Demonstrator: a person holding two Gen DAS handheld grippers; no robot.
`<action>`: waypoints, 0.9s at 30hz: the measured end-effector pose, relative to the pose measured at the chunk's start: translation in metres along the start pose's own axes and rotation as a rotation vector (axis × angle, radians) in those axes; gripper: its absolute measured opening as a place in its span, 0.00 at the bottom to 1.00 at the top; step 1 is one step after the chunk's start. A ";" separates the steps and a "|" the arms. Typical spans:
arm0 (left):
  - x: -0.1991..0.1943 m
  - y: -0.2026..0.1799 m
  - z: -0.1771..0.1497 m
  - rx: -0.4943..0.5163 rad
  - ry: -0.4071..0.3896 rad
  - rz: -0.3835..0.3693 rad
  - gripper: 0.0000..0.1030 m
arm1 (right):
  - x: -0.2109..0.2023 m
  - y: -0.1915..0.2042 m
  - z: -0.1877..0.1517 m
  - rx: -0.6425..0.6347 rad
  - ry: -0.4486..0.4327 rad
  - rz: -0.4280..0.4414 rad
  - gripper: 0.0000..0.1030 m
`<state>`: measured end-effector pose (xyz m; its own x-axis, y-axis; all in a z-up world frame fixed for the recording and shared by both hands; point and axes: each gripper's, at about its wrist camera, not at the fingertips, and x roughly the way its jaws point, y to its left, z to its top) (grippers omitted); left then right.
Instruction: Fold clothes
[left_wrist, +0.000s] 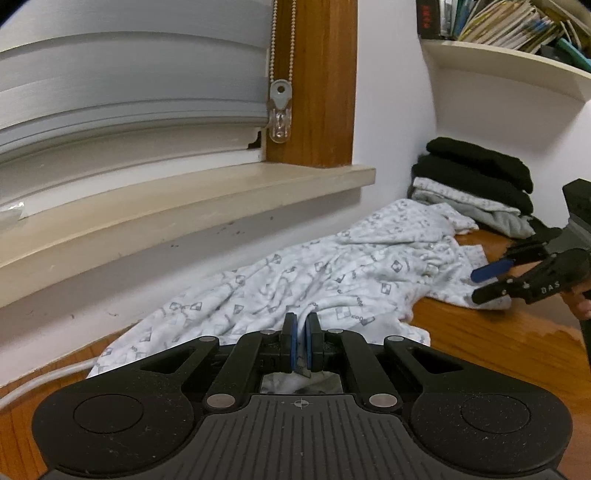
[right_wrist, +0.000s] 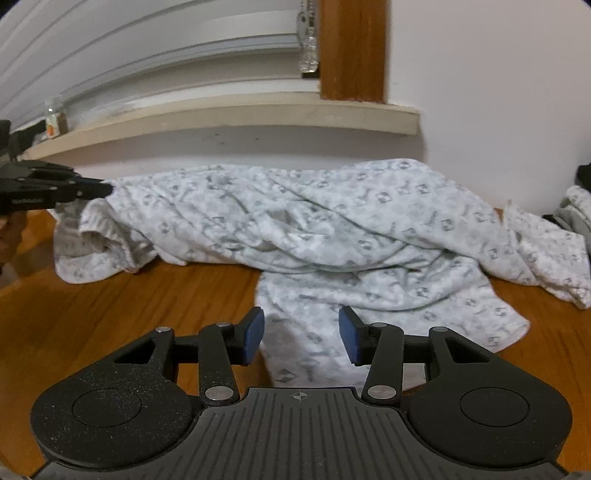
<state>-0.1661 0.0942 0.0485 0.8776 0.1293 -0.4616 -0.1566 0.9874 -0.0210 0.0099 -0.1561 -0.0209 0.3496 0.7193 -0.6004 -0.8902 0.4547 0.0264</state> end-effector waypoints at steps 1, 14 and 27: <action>-0.001 -0.001 0.000 0.003 -0.003 -0.003 0.03 | 0.000 0.003 -0.001 -0.006 0.003 0.000 0.45; -0.026 0.005 0.011 -0.044 -0.104 -0.041 0.03 | -0.008 0.000 -0.005 -0.216 0.101 -0.210 0.05; -0.047 0.012 0.023 -0.115 -0.195 -0.073 0.03 | -0.147 -0.086 0.005 -0.198 0.022 -0.638 0.04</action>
<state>-0.1991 0.1018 0.0902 0.9577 0.0841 -0.2753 -0.1304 0.9794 -0.1545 0.0363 -0.2983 0.0693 0.8211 0.3295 -0.4661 -0.5487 0.6808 -0.4852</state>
